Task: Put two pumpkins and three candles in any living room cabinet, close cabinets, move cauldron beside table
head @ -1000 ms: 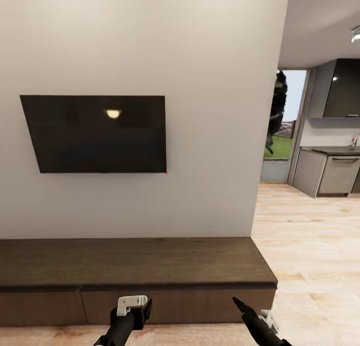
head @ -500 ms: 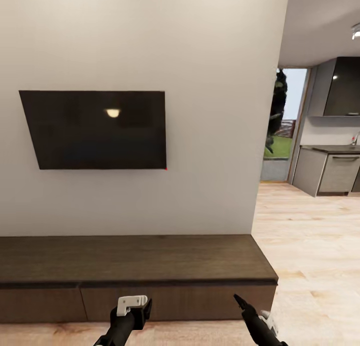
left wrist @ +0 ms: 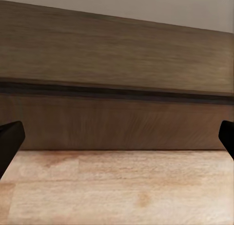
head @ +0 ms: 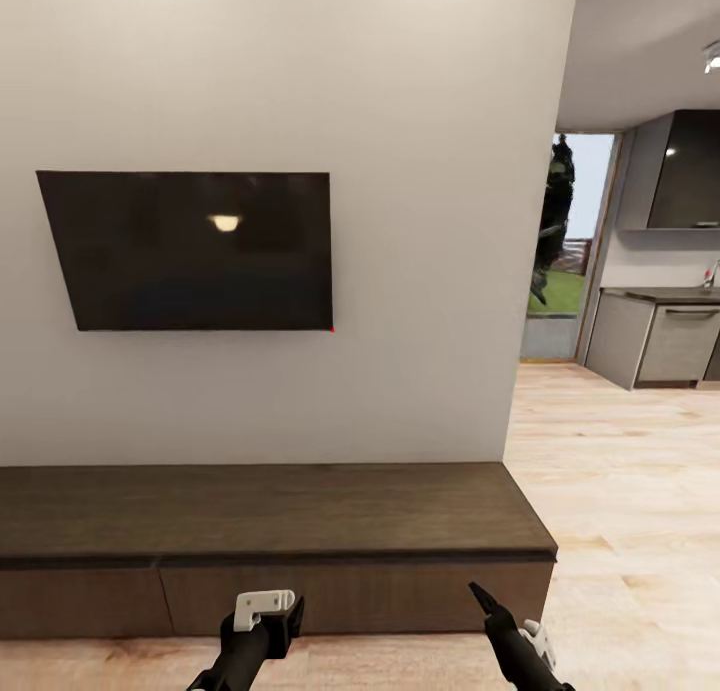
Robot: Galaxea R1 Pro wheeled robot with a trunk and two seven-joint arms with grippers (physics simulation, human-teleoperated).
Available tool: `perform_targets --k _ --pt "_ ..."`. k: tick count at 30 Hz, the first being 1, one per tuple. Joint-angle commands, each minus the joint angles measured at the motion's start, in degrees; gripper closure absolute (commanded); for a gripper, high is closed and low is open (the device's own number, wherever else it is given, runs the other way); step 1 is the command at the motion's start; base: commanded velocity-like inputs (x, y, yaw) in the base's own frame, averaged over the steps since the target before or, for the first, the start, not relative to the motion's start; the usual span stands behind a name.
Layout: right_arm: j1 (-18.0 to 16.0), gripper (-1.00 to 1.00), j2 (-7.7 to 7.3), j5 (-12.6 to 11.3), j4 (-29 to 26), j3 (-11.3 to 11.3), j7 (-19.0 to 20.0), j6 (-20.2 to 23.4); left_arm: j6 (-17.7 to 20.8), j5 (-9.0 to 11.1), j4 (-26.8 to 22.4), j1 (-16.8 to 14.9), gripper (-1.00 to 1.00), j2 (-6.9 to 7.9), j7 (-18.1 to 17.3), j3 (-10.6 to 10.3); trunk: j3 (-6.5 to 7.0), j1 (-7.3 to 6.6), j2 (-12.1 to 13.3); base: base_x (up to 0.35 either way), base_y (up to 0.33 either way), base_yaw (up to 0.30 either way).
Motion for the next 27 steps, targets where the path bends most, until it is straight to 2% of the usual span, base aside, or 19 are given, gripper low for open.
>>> perform_targets --k 1,3,4,7,10,13,21,27 --pt "-0.02 -1.00 -0.13 -0.60 -0.08 0.04 0.18 1.05 0.35 0.29 -0.09 0.01 -1.00 -0.02 -0.18 0.06 -0.24 0.23 -0.44 0.000 0.000 0.000" --pt "-0.07 -1.00 -0.34 -0.64 -0.24 -0.06 0.20 3.19 0.35 0.25 -0.05 0.00 -1.00 -0.02 -0.18 0.06 -0.60 0.66 -1.25 0.000 0.000 0.000" --pt "-0.25 -1.00 -0.62 -0.68 -0.40 -0.39 0.46 6.68 0.35 0.20 0.02 -0.01 -1.00 -0.02 -0.16 0.06 -0.77 0.88 -1.65 0.000 0.000 0.000" --pt "-0.53 -1.00 -1.70 -0.74 -0.60 -1.53 2.35 13.44 0.35 0.12 0.15 -0.04 -1.00 -0.02 -0.12 0.06 -1.31 1.54 -2.85 0.000 0.000 0.000" --pt "-0.64 -1.00 -2.83 -0.79 -0.68 -2.16 3.98 16.52 0.35 0.11 0.21 -0.02 -1.00 -0.02 -0.10 0.06 -1.85 2.20 -4.05 0.000 0.000 0.000" --pt "-0.69 -1.00 -3.84 -0.86 -0.70 -2.38 5.90 17.83 0.35 0.14 0.18 0.01 -1.00 -0.02 -0.09 0.06 -2.39 2.86 -5.26 0.000 0.000 0.000" --pt "-0.65 -1.00 -4.44 -0.96 -0.71 -2.70 11.69 17.73 0.35 0.16 0.18 -0.01 -1.00 -0.02 -0.09 0.06 -3.83 4.62 -8.47 0.000 0.000 0.000" --pt "-0.60 -1.00 -4.37 -0.96 -0.68 -2.78 14.34 10.97 0.35 0.16 0.16 -0.01 -1.00 -0.02 -0.13 0.06 -4.90 5.94 -10.87 0.000 0.000 0.000"
